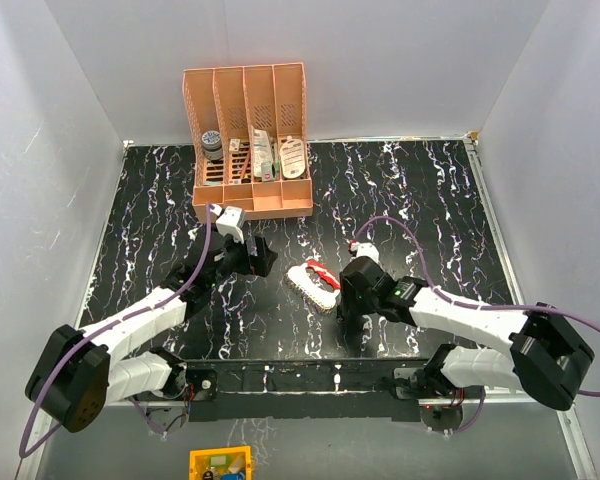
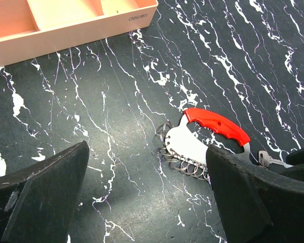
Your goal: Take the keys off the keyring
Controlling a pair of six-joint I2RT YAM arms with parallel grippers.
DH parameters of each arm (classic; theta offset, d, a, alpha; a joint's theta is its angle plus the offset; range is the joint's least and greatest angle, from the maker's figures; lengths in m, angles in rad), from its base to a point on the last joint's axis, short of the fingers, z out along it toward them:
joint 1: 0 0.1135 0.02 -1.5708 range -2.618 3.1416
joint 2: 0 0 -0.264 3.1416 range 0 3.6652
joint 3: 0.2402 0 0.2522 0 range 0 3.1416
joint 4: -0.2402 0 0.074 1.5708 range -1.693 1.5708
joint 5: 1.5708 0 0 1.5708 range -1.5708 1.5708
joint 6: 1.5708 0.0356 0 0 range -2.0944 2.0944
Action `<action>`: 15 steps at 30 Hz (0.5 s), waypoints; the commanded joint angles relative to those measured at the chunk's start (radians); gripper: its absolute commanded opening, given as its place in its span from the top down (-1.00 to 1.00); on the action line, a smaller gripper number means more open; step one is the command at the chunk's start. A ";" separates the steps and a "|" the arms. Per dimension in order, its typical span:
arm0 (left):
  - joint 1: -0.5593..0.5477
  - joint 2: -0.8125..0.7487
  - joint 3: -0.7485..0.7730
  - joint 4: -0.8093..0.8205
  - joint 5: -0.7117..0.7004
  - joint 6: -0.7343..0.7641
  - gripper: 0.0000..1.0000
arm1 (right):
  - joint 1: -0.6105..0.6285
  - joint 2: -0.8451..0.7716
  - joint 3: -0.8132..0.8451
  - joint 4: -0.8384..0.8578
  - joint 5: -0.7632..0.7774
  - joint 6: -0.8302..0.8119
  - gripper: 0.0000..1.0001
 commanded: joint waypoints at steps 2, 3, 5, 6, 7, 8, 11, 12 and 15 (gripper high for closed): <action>-0.005 -0.009 0.043 0.007 0.009 0.010 -0.97 | 0.018 0.016 0.022 0.007 0.012 0.024 0.22; -0.005 -0.011 0.043 0.008 0.008 0.010 -0.97 | 0.020 0.021 0.023 0.006 0.012 0.023 0.22; -0.006 -0.011 0.039 0.010 0.005 0.010 -0.97 | 0.024 0.037 0.028 0.008 0.013 0.019 0.21; -0.004 -0.010 0.038 0.011 0.004 0.010 -0.97 | 0.026 0.046 0.030 0.010 0.013 0.016 0.21; -0.005 -0.010 0.037 0.012 0.004 0.010 -0.97 | 0.027 0.054 0.036 0.012 0.014 0.013 0.21; -0.005 -0.009 0.038 0.012 0.004 0.010 -0.97 | 0.029 0.065 0.040 0.013 0.015 0.010 0.20; -0.005 -0.008 0.038 0.011 0.003 0.010 -0.97 | 0.036 0.102 0.060 0.015 0.027 0.001 0.18; -0.005 -0.009 0.036 0.010 0.003 0.010 -0.97 | 0.040 0.113 0.067 0.016 0.033 -0.003 0.18; -0.005 -0.009 0.035 0.012 -0.002 0.013 -0.97 | 0.050 0.140 0.093 0.019 0.041 -0.015 0.16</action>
